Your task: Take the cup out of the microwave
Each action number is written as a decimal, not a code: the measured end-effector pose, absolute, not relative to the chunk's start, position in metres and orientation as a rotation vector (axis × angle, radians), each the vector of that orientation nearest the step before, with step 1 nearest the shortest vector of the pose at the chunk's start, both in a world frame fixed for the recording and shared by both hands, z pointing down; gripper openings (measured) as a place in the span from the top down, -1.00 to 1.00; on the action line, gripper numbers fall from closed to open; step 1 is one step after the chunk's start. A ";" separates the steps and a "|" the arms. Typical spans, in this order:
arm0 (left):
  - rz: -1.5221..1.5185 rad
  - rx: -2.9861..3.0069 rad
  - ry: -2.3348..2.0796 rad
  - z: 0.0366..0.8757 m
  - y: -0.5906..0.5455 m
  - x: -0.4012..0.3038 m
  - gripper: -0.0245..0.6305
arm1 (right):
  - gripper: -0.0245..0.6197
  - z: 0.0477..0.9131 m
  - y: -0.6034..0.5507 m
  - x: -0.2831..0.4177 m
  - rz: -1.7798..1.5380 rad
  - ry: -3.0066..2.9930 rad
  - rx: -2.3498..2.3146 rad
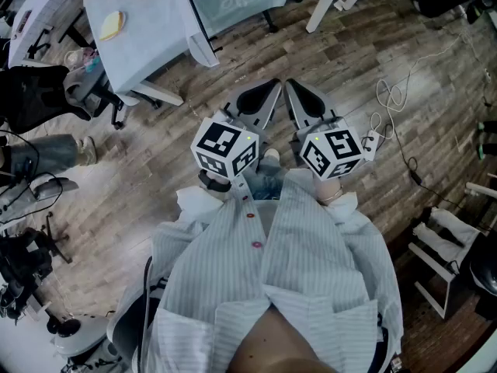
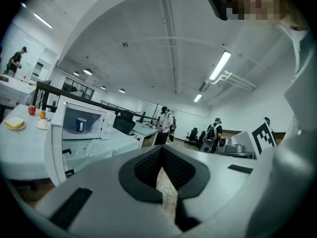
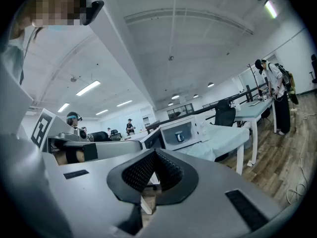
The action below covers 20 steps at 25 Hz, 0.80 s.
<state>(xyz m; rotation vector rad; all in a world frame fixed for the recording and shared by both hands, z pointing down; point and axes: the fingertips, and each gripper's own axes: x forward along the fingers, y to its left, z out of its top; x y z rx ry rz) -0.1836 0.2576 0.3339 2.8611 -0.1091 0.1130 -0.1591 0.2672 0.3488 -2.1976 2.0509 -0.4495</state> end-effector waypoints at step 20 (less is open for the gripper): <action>0.125 2.875 -0.163 0.336 0.278 -0.168 0.90 | 0.82 0.355 0.290 -0.142 -0.465 2.047 -2.161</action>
